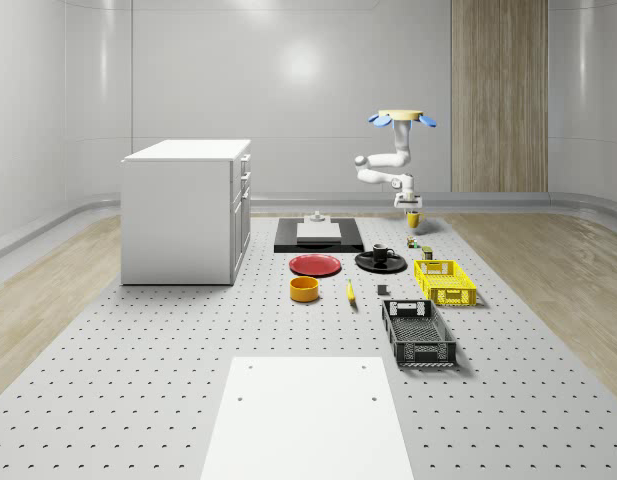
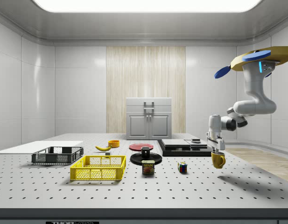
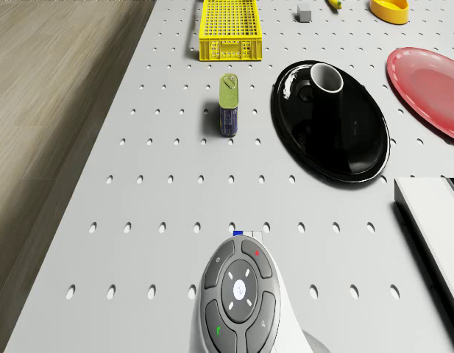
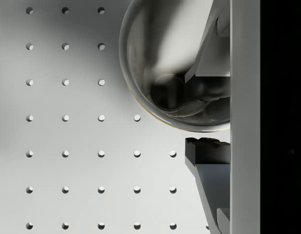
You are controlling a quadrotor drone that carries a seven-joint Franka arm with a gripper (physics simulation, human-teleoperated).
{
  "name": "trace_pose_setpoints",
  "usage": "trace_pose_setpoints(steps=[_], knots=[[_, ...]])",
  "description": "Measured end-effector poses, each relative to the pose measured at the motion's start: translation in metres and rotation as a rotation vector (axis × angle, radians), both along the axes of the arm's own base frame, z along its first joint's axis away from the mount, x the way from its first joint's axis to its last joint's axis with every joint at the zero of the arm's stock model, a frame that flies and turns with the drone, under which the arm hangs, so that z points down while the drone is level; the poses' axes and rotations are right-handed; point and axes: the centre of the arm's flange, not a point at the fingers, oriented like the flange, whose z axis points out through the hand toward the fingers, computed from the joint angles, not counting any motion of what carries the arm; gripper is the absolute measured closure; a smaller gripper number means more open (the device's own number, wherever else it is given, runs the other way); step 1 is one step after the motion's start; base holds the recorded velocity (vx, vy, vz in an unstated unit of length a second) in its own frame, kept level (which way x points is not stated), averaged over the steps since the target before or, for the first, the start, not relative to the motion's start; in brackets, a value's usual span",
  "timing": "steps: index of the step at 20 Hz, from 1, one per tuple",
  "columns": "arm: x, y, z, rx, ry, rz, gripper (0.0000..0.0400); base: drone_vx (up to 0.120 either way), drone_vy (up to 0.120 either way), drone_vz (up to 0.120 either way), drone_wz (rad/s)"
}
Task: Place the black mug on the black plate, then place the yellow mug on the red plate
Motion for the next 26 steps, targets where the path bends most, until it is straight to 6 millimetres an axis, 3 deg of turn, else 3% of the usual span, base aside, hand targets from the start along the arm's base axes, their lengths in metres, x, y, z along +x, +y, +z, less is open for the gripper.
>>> trace_pose_setpoints(steps=[3,10,26], knots=[[0.0,0.0,-0.0041,0.0,0.0,0.0,0.029,0.027,-0.04,0.12,0.0],[0.0,-0.0001,-0.0077,0.0,0.0,0.0,0.029,0.12,-0.12,0.12,0.0],[0.0,-0.0001,-0.0086,0.0,0.0,0.0,0.029,0.12,-0.12,0.002,0.0]])
